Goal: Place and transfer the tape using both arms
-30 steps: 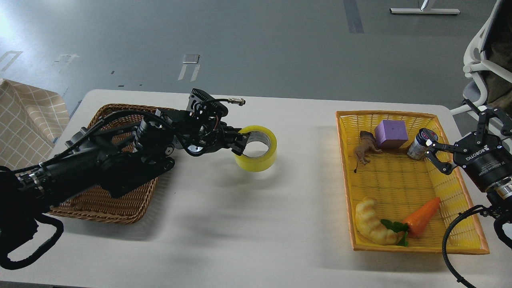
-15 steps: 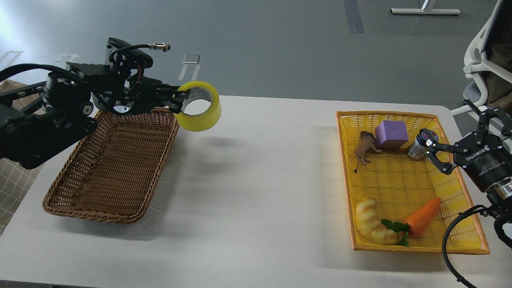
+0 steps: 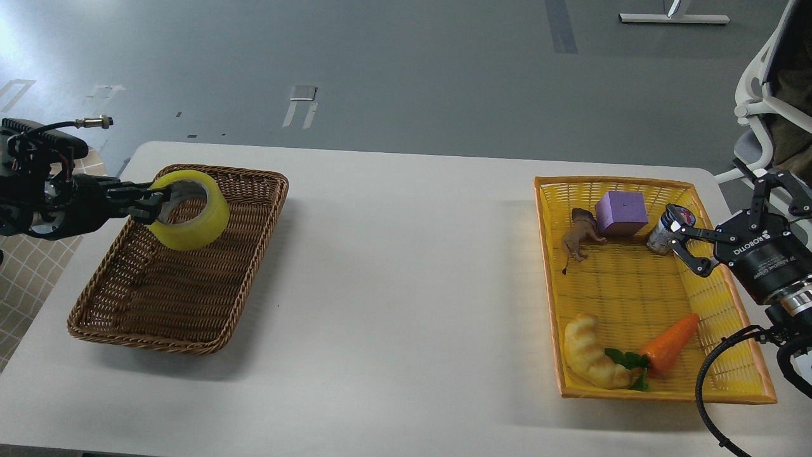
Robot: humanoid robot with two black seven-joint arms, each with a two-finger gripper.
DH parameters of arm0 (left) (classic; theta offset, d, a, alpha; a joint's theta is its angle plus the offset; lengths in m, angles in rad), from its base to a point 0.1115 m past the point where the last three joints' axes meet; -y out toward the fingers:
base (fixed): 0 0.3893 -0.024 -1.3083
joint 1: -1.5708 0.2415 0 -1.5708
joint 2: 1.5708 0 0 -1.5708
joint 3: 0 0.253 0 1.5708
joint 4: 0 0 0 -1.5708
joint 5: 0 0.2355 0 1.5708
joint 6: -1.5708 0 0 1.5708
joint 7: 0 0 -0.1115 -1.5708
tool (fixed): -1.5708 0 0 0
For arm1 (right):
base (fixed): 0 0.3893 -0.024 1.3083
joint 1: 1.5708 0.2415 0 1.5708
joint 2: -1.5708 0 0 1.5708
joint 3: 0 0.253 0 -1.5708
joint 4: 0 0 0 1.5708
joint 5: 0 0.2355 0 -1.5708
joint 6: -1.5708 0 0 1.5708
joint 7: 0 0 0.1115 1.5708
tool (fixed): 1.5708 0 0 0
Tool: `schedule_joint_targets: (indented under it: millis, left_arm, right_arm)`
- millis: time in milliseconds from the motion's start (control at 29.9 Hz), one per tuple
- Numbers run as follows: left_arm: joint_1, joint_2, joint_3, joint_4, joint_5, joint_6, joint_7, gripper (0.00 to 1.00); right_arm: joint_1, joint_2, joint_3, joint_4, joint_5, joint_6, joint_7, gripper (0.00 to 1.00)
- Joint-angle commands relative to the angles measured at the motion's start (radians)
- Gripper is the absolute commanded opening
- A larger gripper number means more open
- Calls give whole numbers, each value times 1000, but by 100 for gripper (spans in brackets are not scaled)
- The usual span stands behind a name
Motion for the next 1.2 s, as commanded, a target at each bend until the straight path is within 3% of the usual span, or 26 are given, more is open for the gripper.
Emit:
schedule_joint_targets:
  millis: [0,234,602,635,669,702,736,769,803,1037,1170]
  left_arm:
    - [47,2,0,0,0,30,-2,0]
    - [119,-24,0,14,-3,61,4,0]
    - [124,-82,0,70,-11,62,7,0]
    - [122,-84,0,72,-14,62,10,4]
    - [122,-84,-2,72,-18,62,10,28]
    - [122,-87,-8,72,-43,64,10,60]
    - [121,-93,-5,72,-87,62,12,69]
    - [121,-94,-3,72,-116,56,12,72]
    - [118,-90,-2,72,-180,41,12,100]
    - [73,-59,-17,63,-396,-22,10,100]
    - [-57,-48,-19,63,-469,-34,10,100]
  right_arm:
    - [1,5,-2,1,0,0,0,99]
    - [1,10,0,4,0,0,0,99]
    - [1,10,0,4,0,0,0,99]
    - [1,10,0,4,0,0,0,99]
    - [1,10,0,4,0,0,0,99]
    - [3,10,0,4,0,0,0,99]
    - [1,10,0,4,0,0,0,99]
    - [1,10,0,2,0,0,0,99]
    - [1,10,0,2,0,0,0,99]
    - [1,11,0,4,0,0,0,99]
    - [0,11,0,9,0,0,0,99]
